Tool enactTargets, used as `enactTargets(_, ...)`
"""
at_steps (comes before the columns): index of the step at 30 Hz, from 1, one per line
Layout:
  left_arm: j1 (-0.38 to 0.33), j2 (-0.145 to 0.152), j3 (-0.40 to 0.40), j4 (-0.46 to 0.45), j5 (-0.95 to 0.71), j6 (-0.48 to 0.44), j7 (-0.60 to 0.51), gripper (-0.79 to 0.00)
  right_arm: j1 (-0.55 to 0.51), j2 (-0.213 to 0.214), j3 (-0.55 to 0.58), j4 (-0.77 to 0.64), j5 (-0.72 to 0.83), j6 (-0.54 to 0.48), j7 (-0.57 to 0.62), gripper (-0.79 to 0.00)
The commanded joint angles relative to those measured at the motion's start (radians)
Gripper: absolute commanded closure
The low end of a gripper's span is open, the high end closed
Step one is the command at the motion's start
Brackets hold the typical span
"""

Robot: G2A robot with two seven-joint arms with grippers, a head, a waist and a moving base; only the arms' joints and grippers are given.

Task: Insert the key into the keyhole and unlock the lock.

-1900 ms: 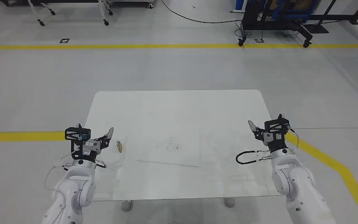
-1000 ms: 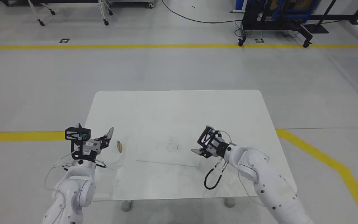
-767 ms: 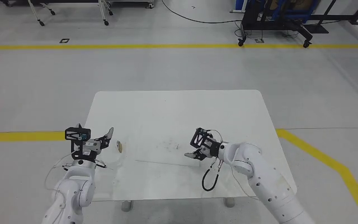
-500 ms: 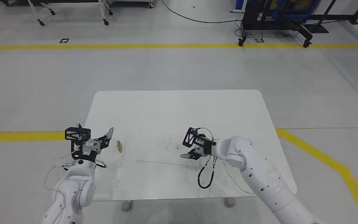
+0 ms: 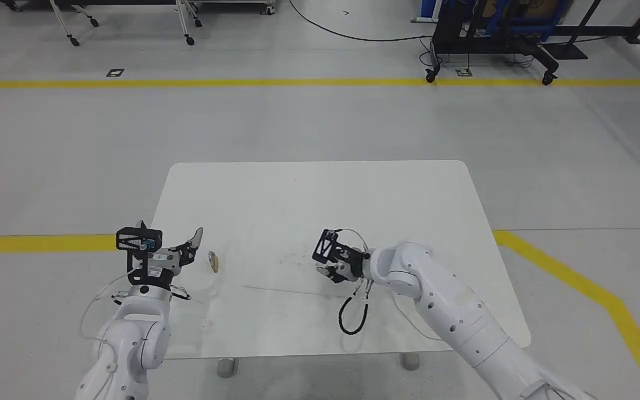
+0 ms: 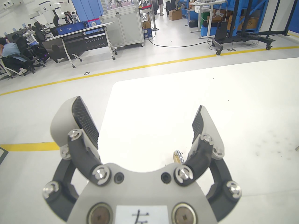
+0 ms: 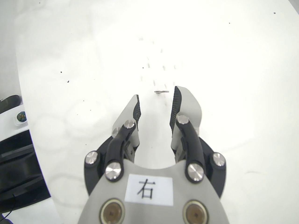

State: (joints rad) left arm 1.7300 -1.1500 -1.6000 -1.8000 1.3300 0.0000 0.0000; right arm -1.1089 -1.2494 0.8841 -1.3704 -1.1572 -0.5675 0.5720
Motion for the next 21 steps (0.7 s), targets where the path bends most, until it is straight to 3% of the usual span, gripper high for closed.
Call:
enactTargets(1,0.000,0.000,0.000,0.000,0.000,0.000,0.000,-0.785,0.003,-0.003,-0.006,0.007,0.007,0.017,-0.005,-0.280)
enactTargets(7,0.000,0.000,0.000,0.000,0.000,0.000,0.000,-0.785,0.009,-0.015,-0.014,0.029,0.078,0.091,0.014,-0.206)
enactTargets(14,0.000,0.000,0.000,0.000,0.000,0.000,0.000,-0.785,0.007,-0.024,-0.015,0.018,0.132,0.165,0.044,-0.252)
enactTargets(17,0.000,0.000,0.000,0.000,0.000,0.000,0.000,-0.785,0.003,-0.025,-0.013,0.011,0.157,0.188,0.061,-0.323)
enactTargets(21,0.000,0.000,0.000,0.000,0.000,0.000,0.000,-0.785,-0.003,-0.029,-0.011,-0.001,0.190,0.236,0.089,-0.256)
